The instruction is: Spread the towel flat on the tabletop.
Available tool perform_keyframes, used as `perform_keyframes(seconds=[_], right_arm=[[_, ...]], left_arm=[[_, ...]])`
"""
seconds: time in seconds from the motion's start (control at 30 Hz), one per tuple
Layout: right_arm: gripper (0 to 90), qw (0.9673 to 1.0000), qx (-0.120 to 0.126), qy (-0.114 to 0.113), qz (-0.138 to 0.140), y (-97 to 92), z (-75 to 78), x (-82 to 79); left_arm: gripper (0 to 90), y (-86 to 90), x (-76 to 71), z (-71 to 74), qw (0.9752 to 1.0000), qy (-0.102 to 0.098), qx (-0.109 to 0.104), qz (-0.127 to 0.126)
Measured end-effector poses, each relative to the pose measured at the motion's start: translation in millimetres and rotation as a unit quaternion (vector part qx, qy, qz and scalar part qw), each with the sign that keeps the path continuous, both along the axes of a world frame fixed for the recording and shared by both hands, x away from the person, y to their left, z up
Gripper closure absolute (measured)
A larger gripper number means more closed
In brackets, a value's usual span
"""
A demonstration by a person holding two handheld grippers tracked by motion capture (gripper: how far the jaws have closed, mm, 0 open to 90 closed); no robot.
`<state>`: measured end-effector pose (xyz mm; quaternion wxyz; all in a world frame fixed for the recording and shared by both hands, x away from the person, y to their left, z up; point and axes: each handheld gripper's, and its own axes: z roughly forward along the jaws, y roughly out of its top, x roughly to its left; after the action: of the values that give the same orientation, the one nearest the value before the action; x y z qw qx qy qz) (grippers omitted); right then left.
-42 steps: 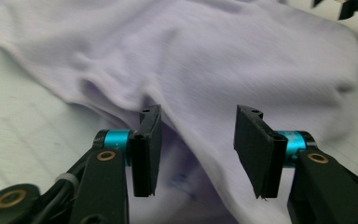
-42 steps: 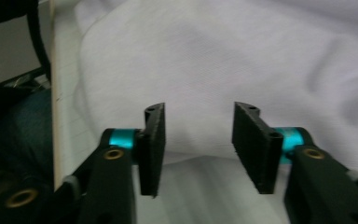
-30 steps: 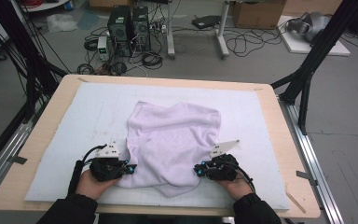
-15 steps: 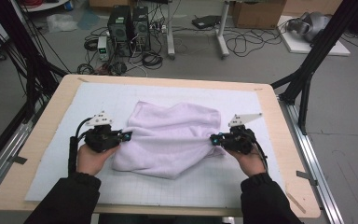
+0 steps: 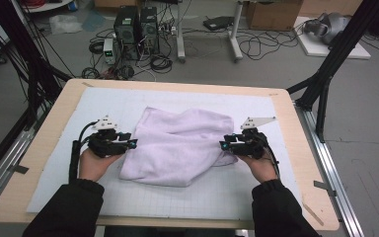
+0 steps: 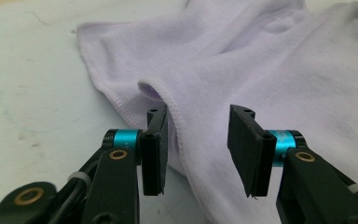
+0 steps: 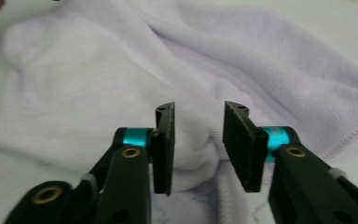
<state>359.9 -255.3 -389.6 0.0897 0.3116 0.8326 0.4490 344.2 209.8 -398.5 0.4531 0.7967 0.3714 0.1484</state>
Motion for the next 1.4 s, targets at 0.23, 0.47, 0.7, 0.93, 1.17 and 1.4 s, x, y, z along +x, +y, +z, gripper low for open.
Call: perform_keyframes(seconds=[0.23,0.47,0.7,0.93,1.17,1.4], right_arm=[[55.0,0.9976,0.018,-0.007,0.067,20.2,-2.2,-37.8],[54.4,0.9936,-0.032,0.013,0.107,56.6,-38.6,-41.4],[83.8,0.9934,-0.039,0.028,0.104,68.5,-52.4,-30.3],[86.1,0.9931,-0.011,0.013,0.116,48.8,-32.4,-46.6],[86.4,0.9928,0.015,-0.016,0.118,29.7,-1.2,-79.1],[86.4,0.9933,0.020,-0.026,0.111,20.7,38.5,-89.0]], left_arm=[[55.0,-0.4,-38.1,-8.0,0.9980,-0.008,-0.009,-0.062],[59.4,-19.6,-44.7,-34.1,0.9918,0.033,0.038,-0.117],[83.0,-33.5,-40.2,-39.9,0.9905,0.044,0.053,-0.119],[87.2,-26.6,-51.2,-30.4,0.9917,0.036,0.034,-0.119],[87.4,-20.7,-84.8,1.7,0.9916,-0.007,-0.009,-0.129],[87.4,-23.0,-90.4,27.0,0.9918,-0.037,-0.038,-0.117]])
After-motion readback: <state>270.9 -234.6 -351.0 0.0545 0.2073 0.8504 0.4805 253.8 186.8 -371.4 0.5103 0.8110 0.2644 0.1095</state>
